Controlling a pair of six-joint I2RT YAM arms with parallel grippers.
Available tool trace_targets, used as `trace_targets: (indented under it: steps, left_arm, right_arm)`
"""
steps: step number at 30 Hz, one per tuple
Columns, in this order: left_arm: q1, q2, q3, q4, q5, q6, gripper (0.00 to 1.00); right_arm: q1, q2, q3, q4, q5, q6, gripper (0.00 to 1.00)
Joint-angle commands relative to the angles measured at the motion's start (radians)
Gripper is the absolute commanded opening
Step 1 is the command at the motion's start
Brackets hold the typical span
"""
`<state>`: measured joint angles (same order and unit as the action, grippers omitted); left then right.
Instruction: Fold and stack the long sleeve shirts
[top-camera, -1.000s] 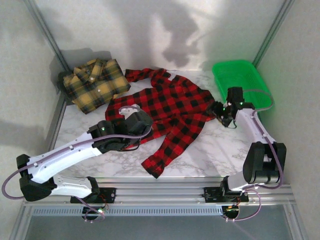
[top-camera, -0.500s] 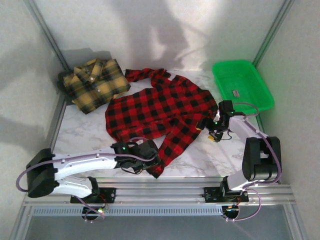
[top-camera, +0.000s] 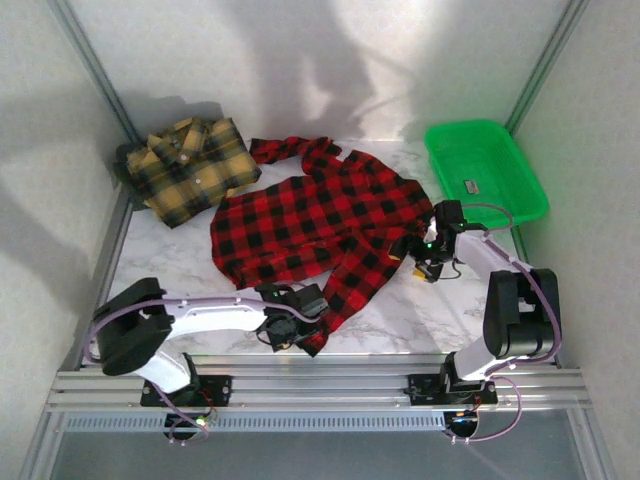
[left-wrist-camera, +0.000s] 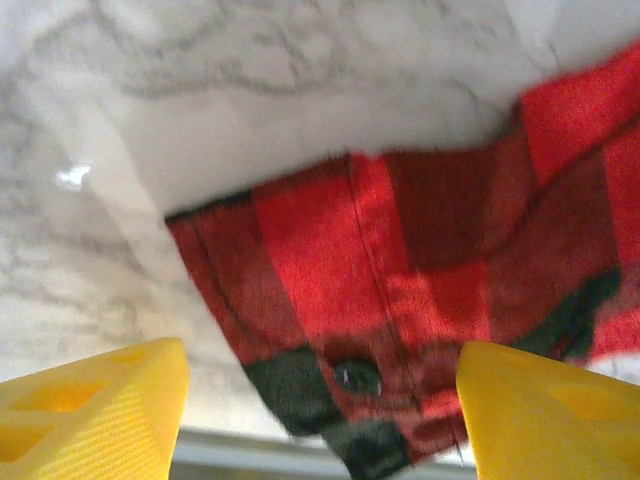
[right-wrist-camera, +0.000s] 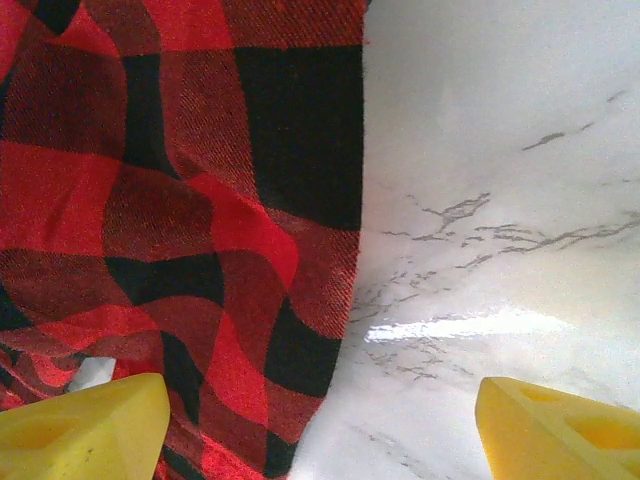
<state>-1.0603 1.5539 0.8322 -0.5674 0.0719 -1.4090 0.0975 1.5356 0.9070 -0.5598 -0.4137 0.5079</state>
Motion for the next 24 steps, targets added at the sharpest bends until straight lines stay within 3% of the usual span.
trace_targets:
  steps: [1, 4, 6, 8, 18, 24]
  left_arm:
    - [0.028, 0.073, 0.050, 0.018, -0.059, 0.050, 0.67]
    - [0.029, 0.143, 0.092, -0.002, -0.061, 0.094, 0.47]
    - [0.031, 0.143, 0.106, -0.015, -0.088, 0.111, 0.22]
    - [0.033, 0.125, 0.128, -0.022, -0.108, 0.137, 0.05]
    - [0.049, 0.132, 0.541, -0.254, -0.278, 0.277, 0.00]
    - [0.121, 0.094, 0.724, -0.313, -0.363, 0.407, 0.00]
  right_arm:
    - [0.009, -0.015, -0.012, 0.022, -0.005, -0.013, 0.81]
    - [0.010, -0.007, -0.020, 0.035, -0.008, -0.004, 0.81]
    - [0.014, -0.001, -0.027, 0.069, -0.016, 0.004, 0.82]
    - [0.019, 0.003, -0.040, 0.118, -0.030, 0.014, 0.82]
    - [0.031, 0.081, -0.030, 0.272, -0.069, 0.067, 0.81]
    - [0.030, 0.143, 0.029, 0.336, -0.094, 0.135, 0.79]
